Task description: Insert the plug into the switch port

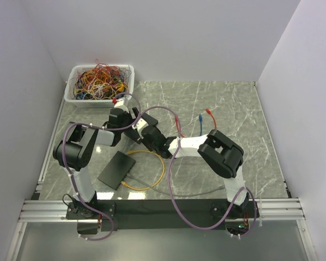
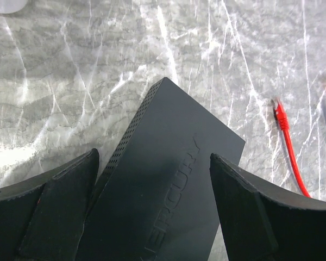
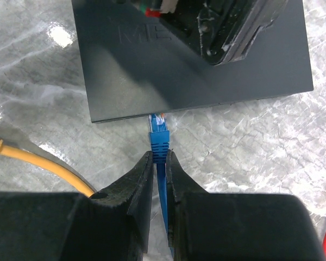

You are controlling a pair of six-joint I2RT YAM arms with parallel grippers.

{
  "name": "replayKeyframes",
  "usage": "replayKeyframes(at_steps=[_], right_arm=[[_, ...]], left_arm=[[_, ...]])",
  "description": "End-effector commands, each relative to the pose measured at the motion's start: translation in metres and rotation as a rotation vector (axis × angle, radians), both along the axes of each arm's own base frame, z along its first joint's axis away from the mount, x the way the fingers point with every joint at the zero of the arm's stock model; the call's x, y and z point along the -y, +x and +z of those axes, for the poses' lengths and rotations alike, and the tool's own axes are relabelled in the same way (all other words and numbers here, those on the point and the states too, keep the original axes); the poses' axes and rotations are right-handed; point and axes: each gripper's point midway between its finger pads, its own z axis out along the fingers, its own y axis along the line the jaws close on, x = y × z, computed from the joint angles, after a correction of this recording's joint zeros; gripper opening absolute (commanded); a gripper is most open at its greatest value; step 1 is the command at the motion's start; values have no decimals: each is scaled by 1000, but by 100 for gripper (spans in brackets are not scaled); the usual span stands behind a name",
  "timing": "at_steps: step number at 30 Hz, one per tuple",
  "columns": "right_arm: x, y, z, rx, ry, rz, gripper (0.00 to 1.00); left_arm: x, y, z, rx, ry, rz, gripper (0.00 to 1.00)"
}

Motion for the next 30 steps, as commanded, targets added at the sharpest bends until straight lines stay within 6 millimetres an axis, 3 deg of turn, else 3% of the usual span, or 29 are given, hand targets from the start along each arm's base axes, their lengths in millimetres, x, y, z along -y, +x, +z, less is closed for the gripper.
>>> replayKeyframes(at_steps=[1, 7, 19, 26, 30], right_arm=[[-64, 32, 90, 165, 345, 33, 0], [-72, 33, 101, 161, 386, 44, 0], [-98, 14, 127, 165, 482, 142, 0], [-109, 2, 135, 152, 523, 211, 0], [-96, -7, 121, 112, 506, 180, 5]], left_arm=[[35, -170, -115, -650, -28, -169, 89], [53, -195, -117, -675, -44, -197, 89], [53, -240, -129, -732, -97, -210, 89], [49, -244, -131, -735, -82, -198, 89], [45, -237, -127, -714, -45, -177, 90]])
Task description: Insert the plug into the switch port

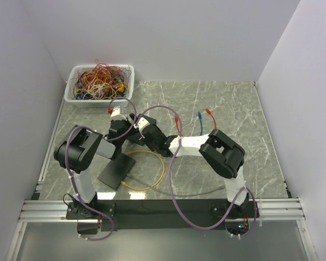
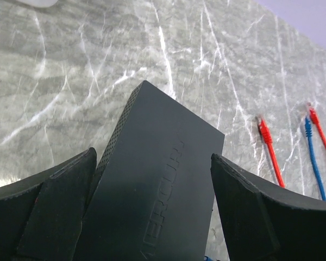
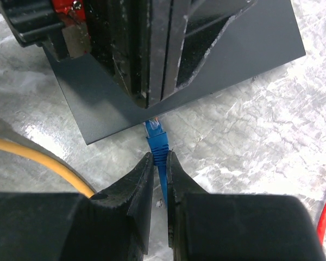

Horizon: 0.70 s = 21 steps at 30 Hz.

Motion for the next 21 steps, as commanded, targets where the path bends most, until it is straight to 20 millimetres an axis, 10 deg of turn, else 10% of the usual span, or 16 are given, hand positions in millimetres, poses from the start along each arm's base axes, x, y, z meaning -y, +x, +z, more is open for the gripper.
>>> replayKeyframes(at_steps=[1, 11, 21], right_arm=[[-100, -6, 126, 155, 542, 189, 9], [-68, -46, 83, 68, 455, 178, 39], [-37, -52, 105, 86, 420, 108, 56]], left_arm=[[47, -208, -132, -830, 17, -343, 91], [30, -173, -129, -813, 126, -241, 93], [9, -142, -100, -756, 154, -133, 95]])
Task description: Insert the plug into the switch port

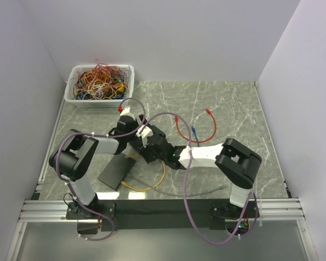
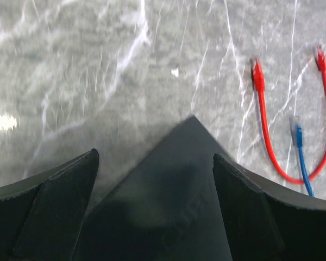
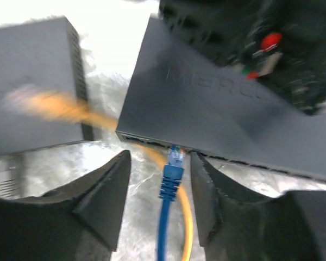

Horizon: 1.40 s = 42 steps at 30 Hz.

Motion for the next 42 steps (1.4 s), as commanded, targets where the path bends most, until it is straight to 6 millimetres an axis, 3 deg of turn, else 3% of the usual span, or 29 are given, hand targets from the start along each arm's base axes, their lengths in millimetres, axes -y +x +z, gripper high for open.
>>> replayKeyframes(at_steps=[1, 3, 4, 12, 15, 19, 20, 23, 26, 27, 28, 29, 30, 32, 33, 34, 42], right_arm=[[-17, 16, 85, 127, 215, -36, 57], [-12, 17, 85, 117, 185, -53, 60], [-12, 17, 84, 114, 179, -55, 76], [-5, 21, 49, 45, 91, -116, 84], [3, 29, 43, 33, 86, -187, 84], [31, 57, 55, -18, 169, -311, 84], [49, 75, 57, -24, 183, -373, 83], [78, 107, 69, -35, 207, -491, 82], [95, 132, 70, -50, 168, -581, 80], [109, 141, 55, -87, 133, -630, 79], [109, 151, 61, -93, 137, -648, 78], [113, 156, 57, -112, 128, -665, 77], [127, 162, 40, -151, 90, -705, 75], [131, 173, 41, -163, 89, -729, 75], [136, 173, 27, -196, 58, -740, 74], [139, 181, 28, -199, 62, -753, 73], [156, 187, -8, -267, -22, -819, 66]], left_arm=[[-28, -114, -93, -526, 137, -42, 95], [-30, -108, -88, -517, 136, -34, 96], [-30, -107, -86, -514, 134, -34, 96], [-34, -97, -75, -492, 131, -29, 96], [-38, -95, -73, -483, 134, -20, 95], [-44, -88, -65, -459, 127, -5, 95], [-45, -85, -59, -441, 123, -1, 95], [-50, -77, -44, -393, 120, 5, 94], [-52, -73, -32, -354, 117, -2, 94], [-51, -72, -23, -330, 110, -4, 93], [-51, -72, -19, -321, 104, -7, 93], [-51, -72, -12, -304, 97, -9, 93], [-51, -74, -9, -299, 99, -11, 93], [-53, -73, 3, -267, 96, -4, 93], [-56, -77, 2, -279, 106, -2, 93], [-57, -78, 4, -273, 106, -1, 93], [-61, -81, 21, -238, 104, 5, 93]])
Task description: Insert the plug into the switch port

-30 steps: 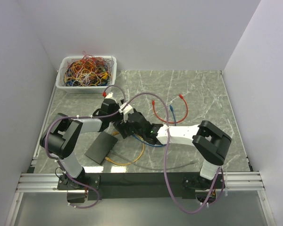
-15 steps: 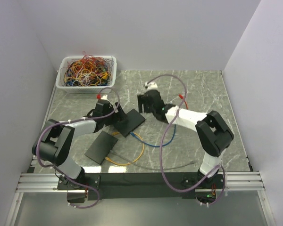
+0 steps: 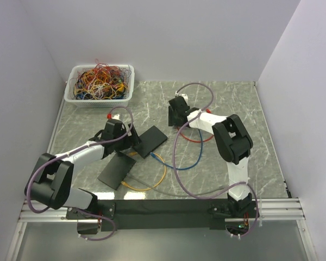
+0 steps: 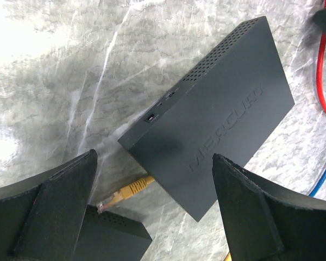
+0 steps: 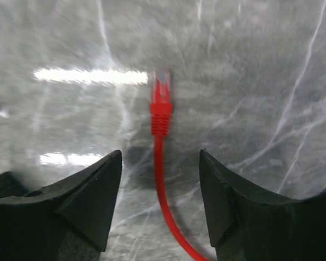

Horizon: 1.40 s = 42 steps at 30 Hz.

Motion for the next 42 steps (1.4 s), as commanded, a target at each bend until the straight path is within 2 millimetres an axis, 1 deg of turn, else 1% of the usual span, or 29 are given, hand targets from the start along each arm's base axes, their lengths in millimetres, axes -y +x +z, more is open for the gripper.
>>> replayKeyframes(at_steps=[1, 4, 7, 11, 13, 15, 20, 21, 23, 24, 26, 27, 28, 29, 30, 31, 32, 33, 34, 35, 36, 37, 38, 39, 40, 41, 42], right_arm=[[-1, 8, 10, -4, 6, -27, 65], [1, 11, 1, -32, -3, -28, 61], [-1, 14, -2, -34, -5, -24, 57], [3, 18, -3, -37, -20, -39, 52], [5, 19, -7, -49, -25, -48, 45], [5, 19, -12, -59, -28, -46, 42], [6, 20, -24, -82, -39, -50, 38], [5, 21, -24, -82, -38, -49, 34], [4, 21, -26, -85, -37, -49, 29], [5, 21, -27, -87, -40, -50, 23], [4, 21, -23, -78, -31, -44, 14], [3, 18, -23, -76, -23, -32, 4], [-1, 15, -21, -73, 0, -11, 1], [-14, 19, 5, 0, 47, 30, 0], [-14, 6, 1, -3, 51, 51, 0], [-18, 2, 11, 28, 69, 72, 0], [-34, 2, 45, 115, 131, 129, 0], [-42, -16, 45, 119, 137, 169, 0], [-50, -24, 56, 148, 154, 197, 0], [-61, -35, 83, 202, 193, 259, 0], [-80, -57, 86, 237, 222, 336, 0], [-88, -70, 95, 271, 237, 381, 0], [-99, -80, 125, 367, 270, 445, 0], [-105, -103, 113, 357, 267, 508, 0], [-120, -126, 114, 372, 270, 566, 0], [-128, -137, 125, 415, 284, 599, 0], [-128, -149, 115, 403, 277, 622, 0]], left_arm=[[-6, -2, 8, 23, 21, -1, 93], [-7, -4, 7, 22, 26, 1, 93], [-9, -6, 7, 22, 29, 3, 93], [-10, -7, 7, 21, 32, 5, 93], [-9, -7, 7, 21, 29, 5, 93], [-10, -8, 8, 26, 31, 6, 93], [-11, -9, 7, 21, 32, 5, 93], [-11, -9, 7, 20, 33, 4, 93], [-11, -9, 6, 20, 34, 5, 94], [-11, -9, 6, 19, 36, 6, 94], [-12, -9, 6, 22, 37, 8, 94], [-12, -9, 5, 19, 39, 8, 93], [-12, -8, 5, 20, 42, 11, 93], [-13, -8, 6, 23, 42, 15, 93], [-14, -7, 7, 27, 42, 20, 93], [-15, -6, 8, 33, 43, 28, 93], [-15, -7, 9, 36, 38, 32, 93], [-15, -7, 10, 40, 36, 34, 93], [-15, -7, 14, 53, 28, 37, 93], [-23, -6, 12, 60, 50, 68, 93], [-26, -6, 13, 64, 60, 83, 93], [-30, -7, 17, 72, 67, 97, 93], [-34, -5, 20, 83, 83, 117, 93], [-38, -7, 21, 79, 94, 124, 93], [-39, -7, 28, 98, 88, 132, 93], [-42, -7, 29, 105, 94, 139, 93], [-43, -8, 31, 113, 92, 144, 93]])
